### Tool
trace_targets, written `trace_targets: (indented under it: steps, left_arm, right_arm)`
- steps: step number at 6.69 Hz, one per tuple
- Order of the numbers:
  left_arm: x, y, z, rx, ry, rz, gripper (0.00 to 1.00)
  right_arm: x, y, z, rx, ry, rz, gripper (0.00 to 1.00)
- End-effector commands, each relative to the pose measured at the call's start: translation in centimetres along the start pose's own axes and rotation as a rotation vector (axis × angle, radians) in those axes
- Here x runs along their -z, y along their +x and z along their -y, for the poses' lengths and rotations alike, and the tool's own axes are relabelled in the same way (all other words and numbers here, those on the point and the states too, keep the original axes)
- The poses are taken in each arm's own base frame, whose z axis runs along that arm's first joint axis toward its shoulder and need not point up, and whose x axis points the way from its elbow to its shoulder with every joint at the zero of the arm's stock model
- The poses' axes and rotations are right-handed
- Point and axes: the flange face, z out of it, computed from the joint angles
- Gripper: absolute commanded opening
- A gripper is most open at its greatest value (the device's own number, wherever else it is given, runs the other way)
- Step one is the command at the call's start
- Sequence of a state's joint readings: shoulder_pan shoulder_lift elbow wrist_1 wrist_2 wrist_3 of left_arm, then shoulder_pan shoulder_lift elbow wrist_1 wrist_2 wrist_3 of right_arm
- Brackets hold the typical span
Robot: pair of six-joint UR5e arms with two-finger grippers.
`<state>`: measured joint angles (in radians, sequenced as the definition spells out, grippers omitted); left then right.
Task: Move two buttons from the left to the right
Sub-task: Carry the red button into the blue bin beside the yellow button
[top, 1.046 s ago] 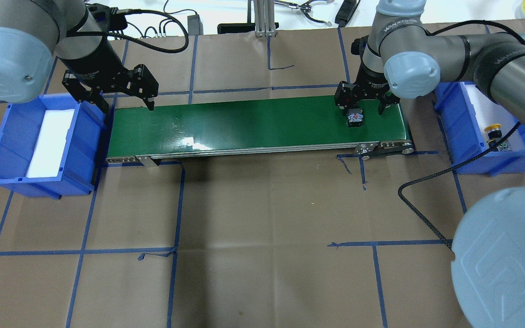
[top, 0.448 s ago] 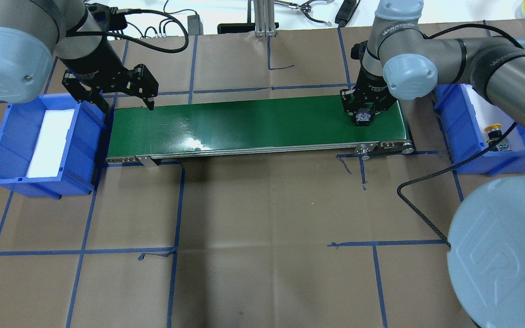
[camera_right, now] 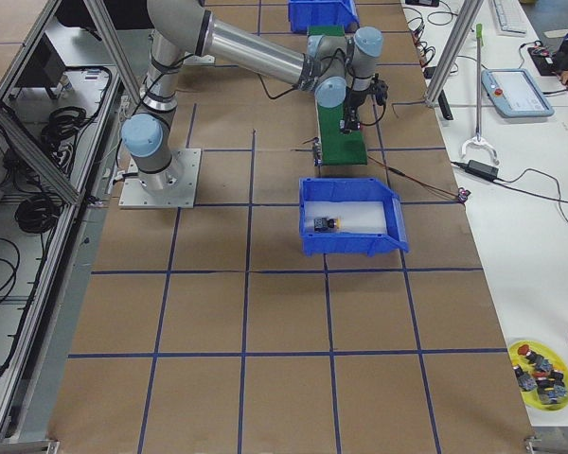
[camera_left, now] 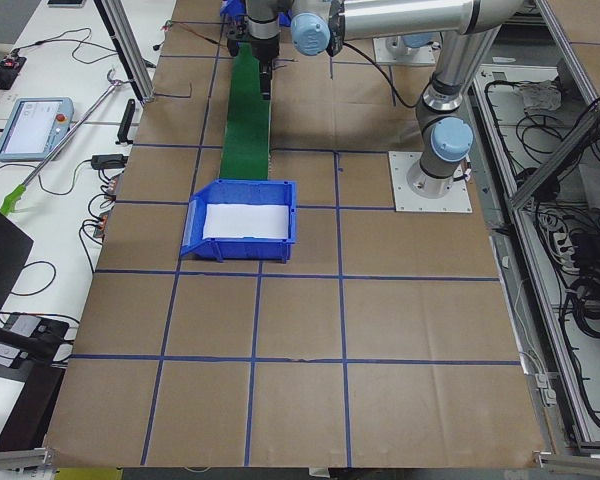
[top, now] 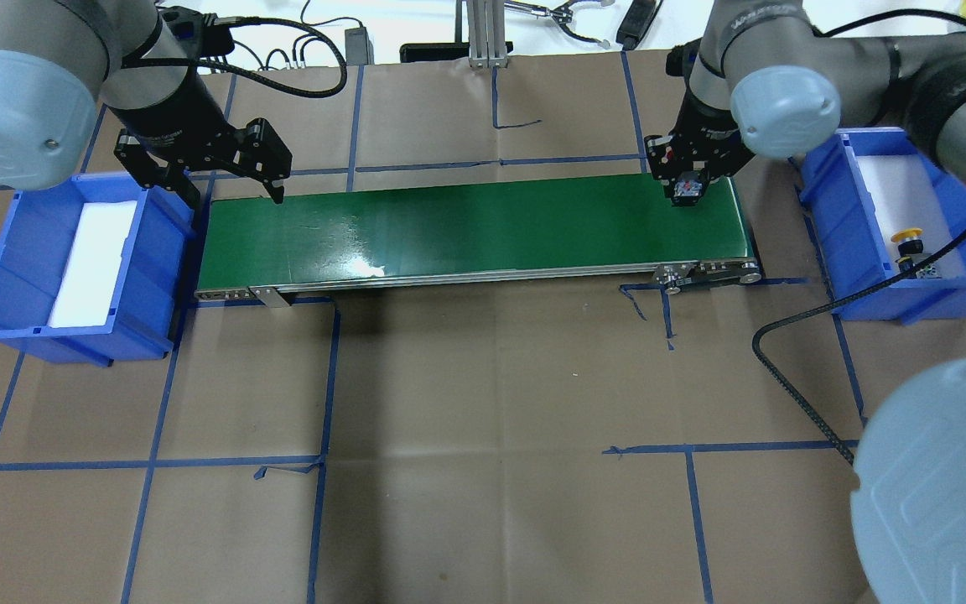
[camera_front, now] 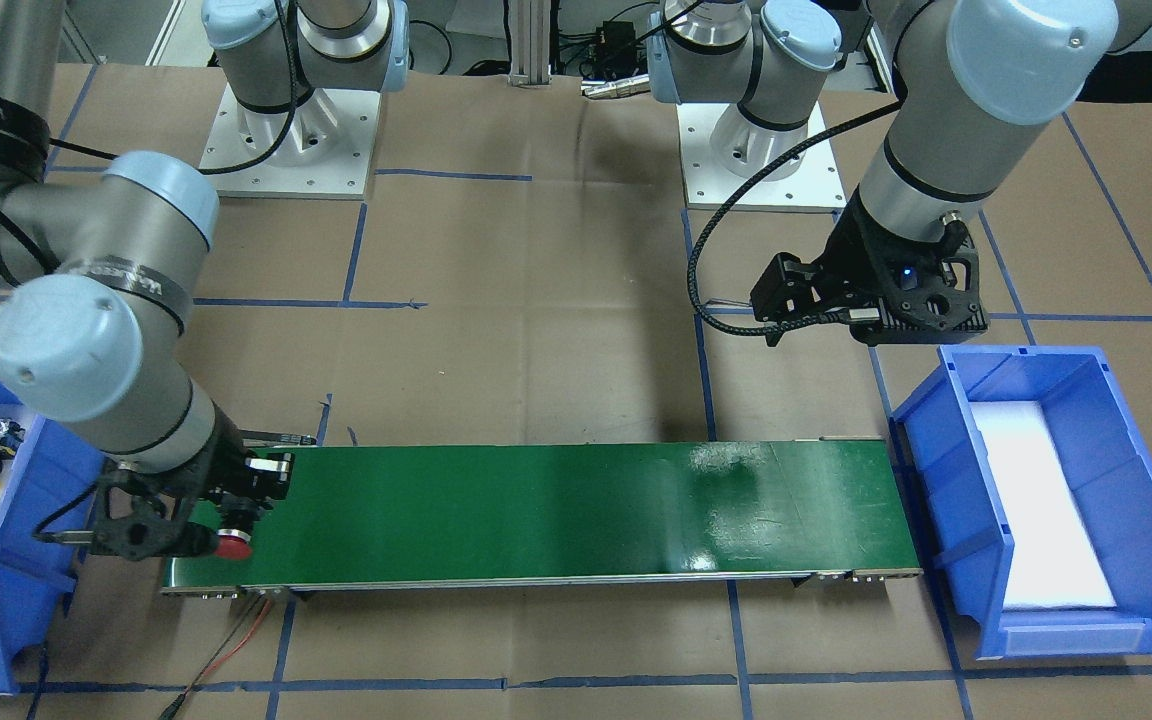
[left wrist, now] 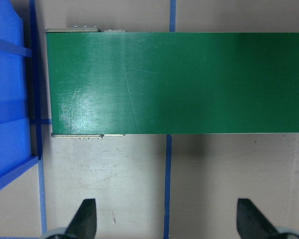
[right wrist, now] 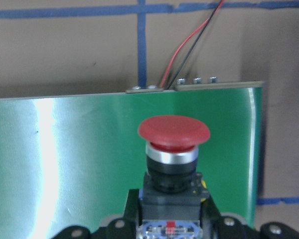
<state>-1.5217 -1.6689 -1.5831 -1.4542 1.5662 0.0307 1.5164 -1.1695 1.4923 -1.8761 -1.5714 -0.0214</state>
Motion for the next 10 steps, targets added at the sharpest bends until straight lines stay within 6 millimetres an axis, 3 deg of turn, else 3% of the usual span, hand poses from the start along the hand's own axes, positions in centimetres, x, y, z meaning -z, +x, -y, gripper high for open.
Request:
trace_targets:
  steps: [1, 2, 3, 4, 6, 7, 10]
  left_arm:
    - [0.0, 0.0, 0.0, 0.000, 0.000, 0.000, 1.00]
    - [0.0, 0.0, 0.0, 0.000, 0.000, -0.002, 1.00]
    - [0.1, 0.0, 0.0, 0.000, 0.001, -0.001, 1.00]
    - [0.1, 0.0, 0.0, 0.000, 0.002, -0.001, 1.00]
    - [0.0, 0.0, 0.0, 0.000, 0.000, -0.002, 1.00]
    - [0.0, 0.0, 0.0, 0.000, 0.000, -0.002, 1.00]
    - [0.0, 0.0, 0.0, 0.002, 0.002, -0.001, 1.00]
  right_arm:
    - [8.4, 8.5, 0.2, 0.017, 0.044, 0.000, 0.05]
    - [9.6, 14.0, 0.4, 0.075, 0.050, -0.014, 0.05]
    - [9.3, 21.9, -0.4, 0.082, 0.026, -0.006, 0.05]
    - [8.3, 26.3, -0.9, 0.111, 0.016, -0.007, 0.05]
    - [1.1, 29.1, 1.0, 0.106, -0.065, 0.042, 0.04]
    - [-1.6, 30.9, 1.8, 0.086, -0.064, 0.046, 0.04]
    - [-7.8, 32.4, 3.6, 0.107, -0.097, 0.031, 0.05]
